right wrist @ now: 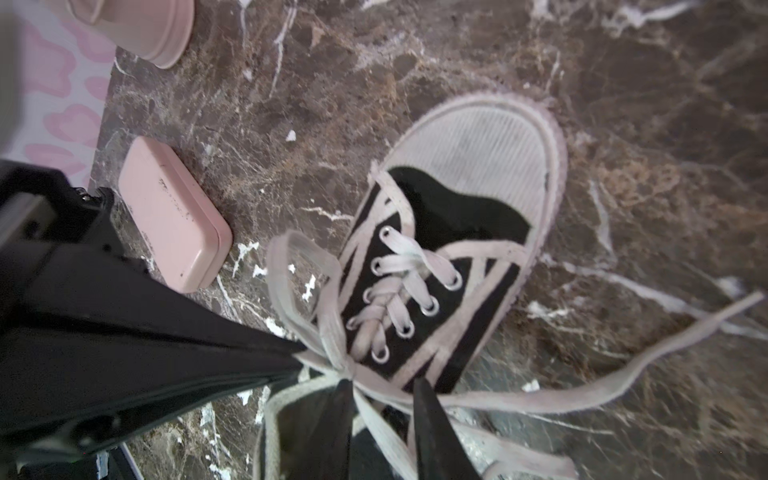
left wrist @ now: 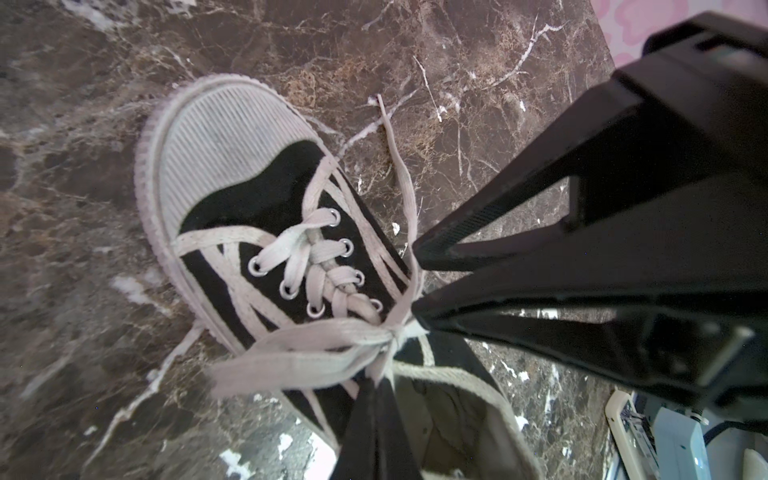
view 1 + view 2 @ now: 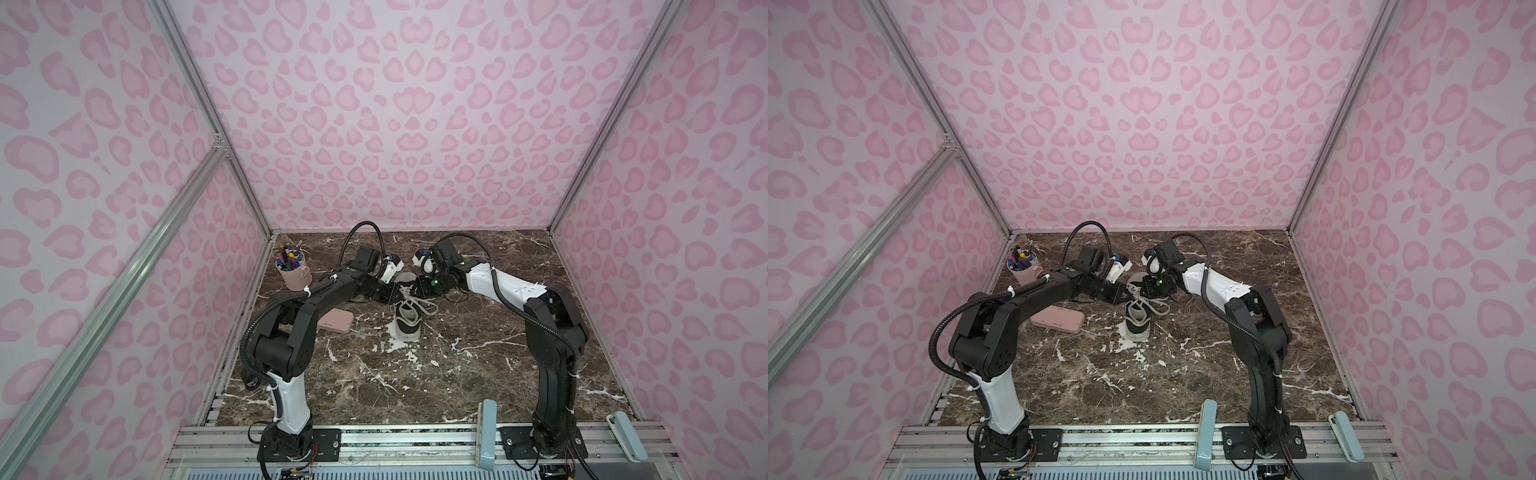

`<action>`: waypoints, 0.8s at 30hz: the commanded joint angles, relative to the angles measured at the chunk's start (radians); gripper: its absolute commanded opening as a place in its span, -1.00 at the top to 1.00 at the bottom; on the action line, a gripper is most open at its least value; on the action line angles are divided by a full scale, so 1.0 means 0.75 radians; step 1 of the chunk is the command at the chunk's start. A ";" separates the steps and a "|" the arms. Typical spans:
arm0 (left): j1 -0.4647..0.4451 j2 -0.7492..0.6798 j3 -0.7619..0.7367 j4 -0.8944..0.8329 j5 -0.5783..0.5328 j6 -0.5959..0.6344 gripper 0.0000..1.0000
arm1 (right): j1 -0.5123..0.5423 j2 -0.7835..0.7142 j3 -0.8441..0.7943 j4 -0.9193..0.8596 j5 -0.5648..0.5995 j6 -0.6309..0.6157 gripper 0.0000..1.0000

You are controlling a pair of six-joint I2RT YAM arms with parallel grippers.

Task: Tie the shoes

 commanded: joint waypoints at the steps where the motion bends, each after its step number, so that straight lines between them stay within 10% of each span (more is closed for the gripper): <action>1: 0.001 -0.022 -0.006 -0.012 -0.007 0.001 0.92 | 0.013 0.025 0.021 0.019 0.012 0.012 0.45; 24: 0.004 -0.041 -0.028 -0.045 -0.070 -0.013 0.92 | 0.028 0.101 0.036 -0.025 0.087 0.014 0.47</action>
